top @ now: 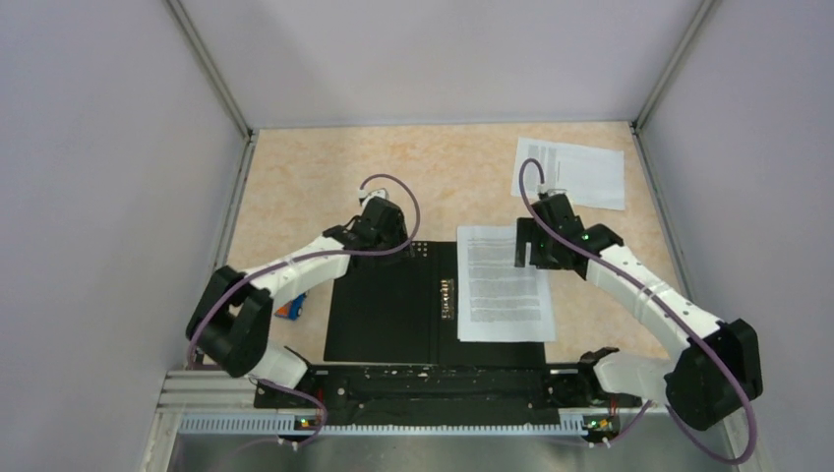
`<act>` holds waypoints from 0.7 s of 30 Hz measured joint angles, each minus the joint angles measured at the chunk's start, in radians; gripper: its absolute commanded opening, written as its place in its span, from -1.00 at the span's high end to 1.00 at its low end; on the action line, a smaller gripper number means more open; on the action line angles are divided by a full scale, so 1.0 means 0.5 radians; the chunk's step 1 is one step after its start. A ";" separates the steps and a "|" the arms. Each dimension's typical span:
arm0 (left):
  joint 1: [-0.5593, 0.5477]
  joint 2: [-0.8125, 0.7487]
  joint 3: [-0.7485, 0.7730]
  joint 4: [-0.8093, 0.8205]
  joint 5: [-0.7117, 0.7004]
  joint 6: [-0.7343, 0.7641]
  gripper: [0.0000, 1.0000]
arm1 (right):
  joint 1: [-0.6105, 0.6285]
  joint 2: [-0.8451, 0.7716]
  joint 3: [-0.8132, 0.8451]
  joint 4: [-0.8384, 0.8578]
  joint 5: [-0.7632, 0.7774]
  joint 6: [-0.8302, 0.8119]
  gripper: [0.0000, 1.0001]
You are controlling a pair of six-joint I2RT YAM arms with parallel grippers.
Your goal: Put the files into the folder
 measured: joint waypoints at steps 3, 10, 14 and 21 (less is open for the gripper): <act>0.000 -0.262 -0.116 -0.068 -0.102 -0.015 -0.37 | 0.121 -0.063 0.089 -0.043 0.032 0.070 -0.29; 0.000 -0.613 -0.360 -0.349 -0.294 -0.210 -0.77 | 0.882 0.288 0.237 0.020 0.095 0.360 -0.03; 0.001 -0.628 -0.467 -0.513 -0.389 -0.385 -0.79 | 1.159 0.611 0.339 0.088 0.122 0.465 0.11; 0.001 -0.626 -0.581 -0.614 -0.448 -0.597 -0.79 | 1.334 0.865 0.388 0.186 0.131 0.561 0.40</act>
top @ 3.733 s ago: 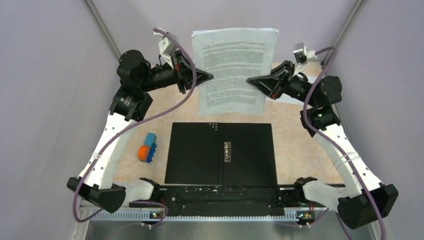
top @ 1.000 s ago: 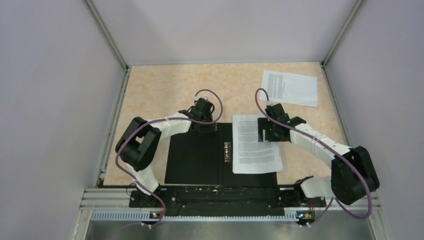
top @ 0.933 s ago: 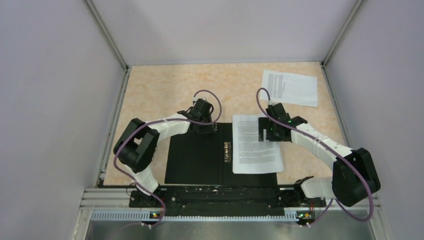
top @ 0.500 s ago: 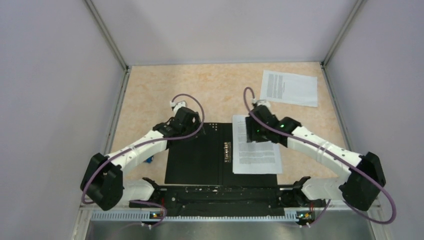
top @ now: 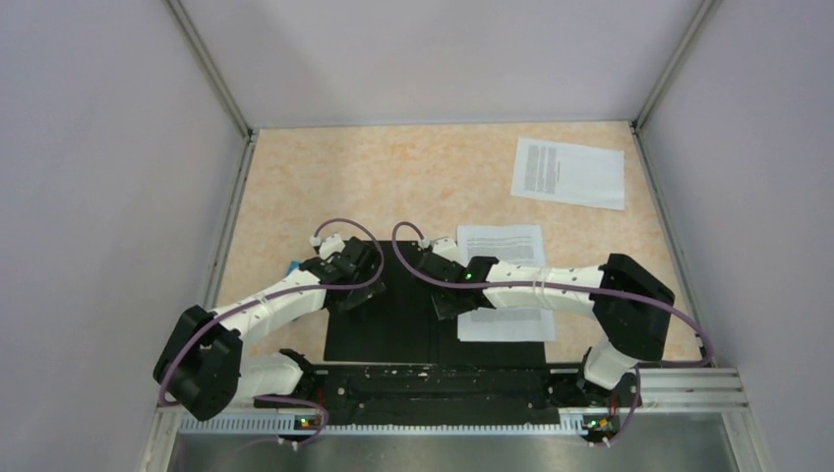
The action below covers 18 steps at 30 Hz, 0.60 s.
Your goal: Put the files into the folder
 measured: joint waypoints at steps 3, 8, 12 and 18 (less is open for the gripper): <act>0.000 0.004 -0.032 -0.003 -0.021 -0.074 -0.79 | 0.024 0.044 0.000 0.024 0.011 0.031 0.44; 0.000 0.028 -0.053 -0.002 -0.036 -0.153 -0.79 | 0.036 0.102 0.000 0.068 0.031 0.060 0.54; -0.001 0.034 -0.053 -0.002 -0.058 -0.189 -0.79 | 0.036 0.116 0.000 0.090 0.036 0.068 0.63; -0.001 0.040 -0.053 -0.002 -0.077 -0.220 -0.79 | 0.036 0.140 0.000 0.118 0.045 0.082 0.67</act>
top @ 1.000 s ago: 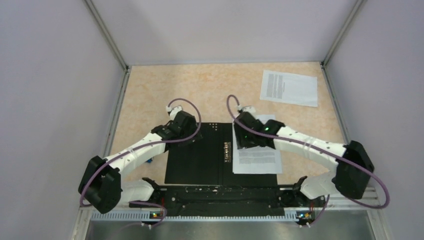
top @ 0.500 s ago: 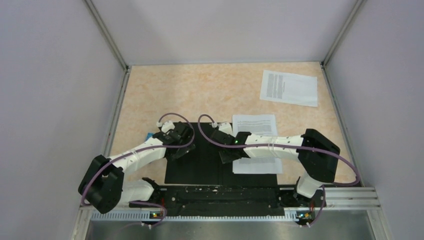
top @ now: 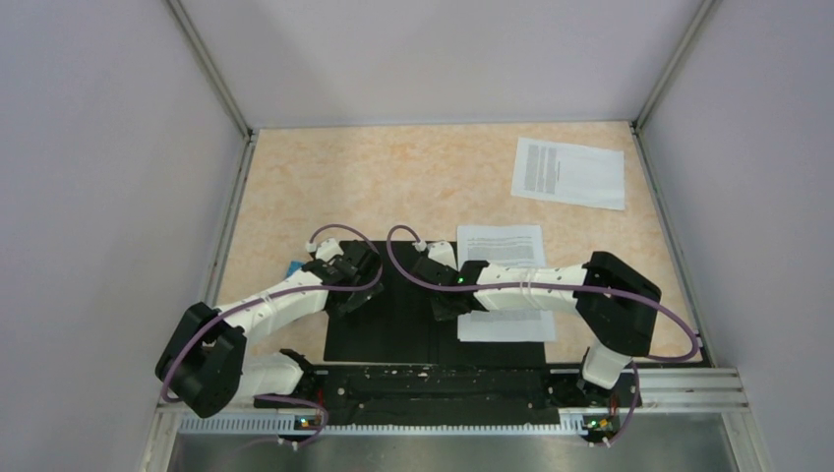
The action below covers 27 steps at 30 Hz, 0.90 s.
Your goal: Put the files into the folder
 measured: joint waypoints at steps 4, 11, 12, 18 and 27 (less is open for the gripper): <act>0.000 0.004 0.000 -0.002 -0.007 -0.027 -0.79 | 0.000 0.007 -0.004 0.002 0.000 0.003 0.70; 0.000 0.013 0.002 -0.010 -0.023 -0.082 -0.79 | 0.004 0.006 -0.021 0.021 0.014 0.031 0.88; 0.000 0.012 0.002 -0.011 -0.024 -0.089 -0.79 | 0.004 0.006 -0.025 0.031 0.018 0.032 0.89; 0.000 0.022 0.006 -0.021 -0.037 -0.135 -0.79 | 0.010 -0.002 -0.073 0.098 0.040 0.037 0.96; 0.002 0.096 0.049 -0.058 -0.041 -0.161 -0.79 | 0.018 -0.052 -0.164 0.196 0.066 0.037 1.00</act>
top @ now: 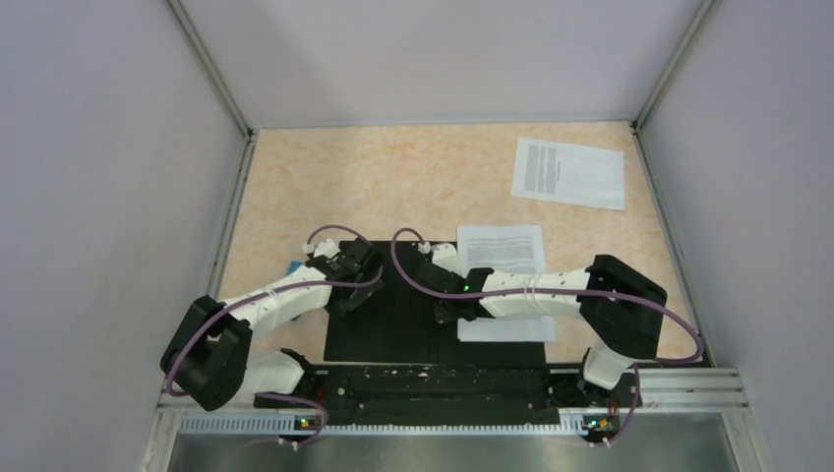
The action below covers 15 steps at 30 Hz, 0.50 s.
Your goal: Put the files into the folder
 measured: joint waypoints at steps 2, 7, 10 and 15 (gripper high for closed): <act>0.003 0.009 0.002 -0.003 0.001 -0.008 -0.79 | 0.008 -0.004 -0.010 0.008 0.018 -0.001 1.00; 0.031 0.014 0.009 -0.009 0.021 -0.022 -0.79 | 0.030 -0.002 -0.011 0.007 0.062 -0.019 1.00; 0.055 0.025 0.014 -0.014 0.046 -0.023 -0.79 | 0.056 0.019 0.005 -0.001 0.099 -0.056 1.00; 0.079 0.026 0.017 -0.017 0.071 -0.027 -0.79 | 0.128 0.087 0.065 -0.050 0.208 -0.114 1.00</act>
